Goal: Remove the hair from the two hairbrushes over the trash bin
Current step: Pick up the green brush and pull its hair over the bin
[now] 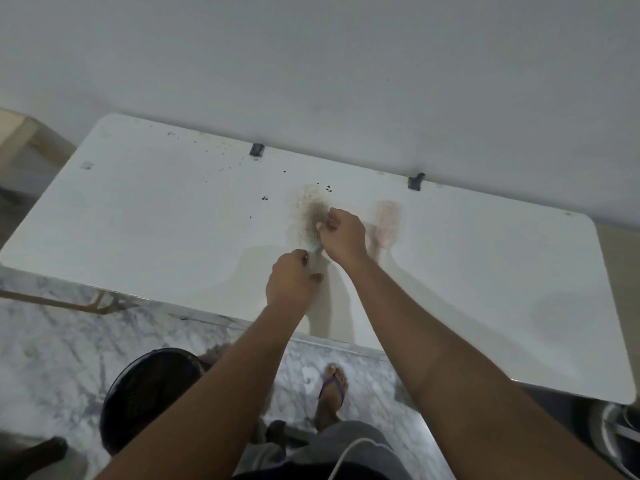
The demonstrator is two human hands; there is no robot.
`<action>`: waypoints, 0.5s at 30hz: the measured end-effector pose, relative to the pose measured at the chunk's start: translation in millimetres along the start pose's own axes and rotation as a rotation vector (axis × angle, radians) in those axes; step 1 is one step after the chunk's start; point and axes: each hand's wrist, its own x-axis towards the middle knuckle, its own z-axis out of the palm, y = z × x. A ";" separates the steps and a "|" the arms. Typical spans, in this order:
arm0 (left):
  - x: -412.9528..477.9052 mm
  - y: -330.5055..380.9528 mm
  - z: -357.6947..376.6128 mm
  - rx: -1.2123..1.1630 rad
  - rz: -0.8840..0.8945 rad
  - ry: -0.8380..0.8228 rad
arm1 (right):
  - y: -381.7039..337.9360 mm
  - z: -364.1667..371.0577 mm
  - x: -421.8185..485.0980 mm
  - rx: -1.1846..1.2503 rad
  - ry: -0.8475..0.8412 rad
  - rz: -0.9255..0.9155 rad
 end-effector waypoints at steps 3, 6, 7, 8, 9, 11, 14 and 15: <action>6.3 -2.9 1.0 -0.028 -0.009 -0.019 | 0.6 1.1 1.8 -0.012 0.007 -0.005; 10.1 -4.6 -0.7 -0.057 -0.027 -0.027 | 1.2 0.9 -0.1 0.019 0.008 0.010; 10.3 -5.1 -1.3 -0.072 -0.028 -0.024 | 1.5 0.8 -0.9 0.036 0.008 0.020; 9.8 -5.2 -1.9 -0.091 -0.026 -0.024 | 2.5 1.2 -0.9 0.052 0.012 0.031; 8.3 -4.3 -2.5 -0.121 -0.021 -0.021 | 2.6 1.0 -0.9 0.071 0.017 0.041; 4.8 -2.6 -4.9 -0.228 -0.041 -0.024 | 1.8 -0.2 -1.9 0.127 0.024 0.055; 1.8 -6.2 -11.2 -0.463 -0.087 -0.002 | -2.4 -2.3 -4.3 0.203 0.007 0.054; 0.1 -7.5 -14.5 -0.550 -0.117 -0.004 | -5.1 -2.1 -5.4 0.226 -0.008 0.048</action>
